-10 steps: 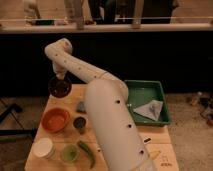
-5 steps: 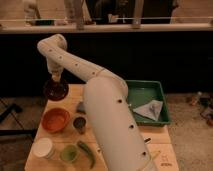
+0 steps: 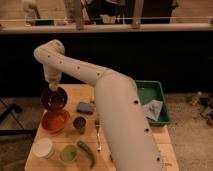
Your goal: Stack bowls on top of each other
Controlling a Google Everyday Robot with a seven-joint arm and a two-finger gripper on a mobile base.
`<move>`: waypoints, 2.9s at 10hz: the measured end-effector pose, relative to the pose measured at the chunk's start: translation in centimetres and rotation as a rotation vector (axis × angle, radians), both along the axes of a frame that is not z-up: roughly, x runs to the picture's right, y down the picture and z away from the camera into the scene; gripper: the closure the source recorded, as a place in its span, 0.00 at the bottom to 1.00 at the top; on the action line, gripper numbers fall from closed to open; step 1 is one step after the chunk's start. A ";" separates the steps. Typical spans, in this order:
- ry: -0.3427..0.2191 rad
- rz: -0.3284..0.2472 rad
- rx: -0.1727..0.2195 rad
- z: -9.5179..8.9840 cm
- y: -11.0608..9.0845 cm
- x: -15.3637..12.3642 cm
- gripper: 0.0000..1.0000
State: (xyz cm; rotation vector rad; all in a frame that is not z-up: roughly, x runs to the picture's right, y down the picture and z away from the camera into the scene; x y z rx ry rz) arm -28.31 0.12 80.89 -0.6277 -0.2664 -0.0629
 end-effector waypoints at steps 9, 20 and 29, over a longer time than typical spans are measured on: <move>-0.003 0.048 -0.105 0.1 7.3 -2.5 1.00; 0.101 0.085 -0.221 5.0 9.3 -1.2 0.82; 0.100 0.082 -0.221 5.0 9.3 -1.3 0.75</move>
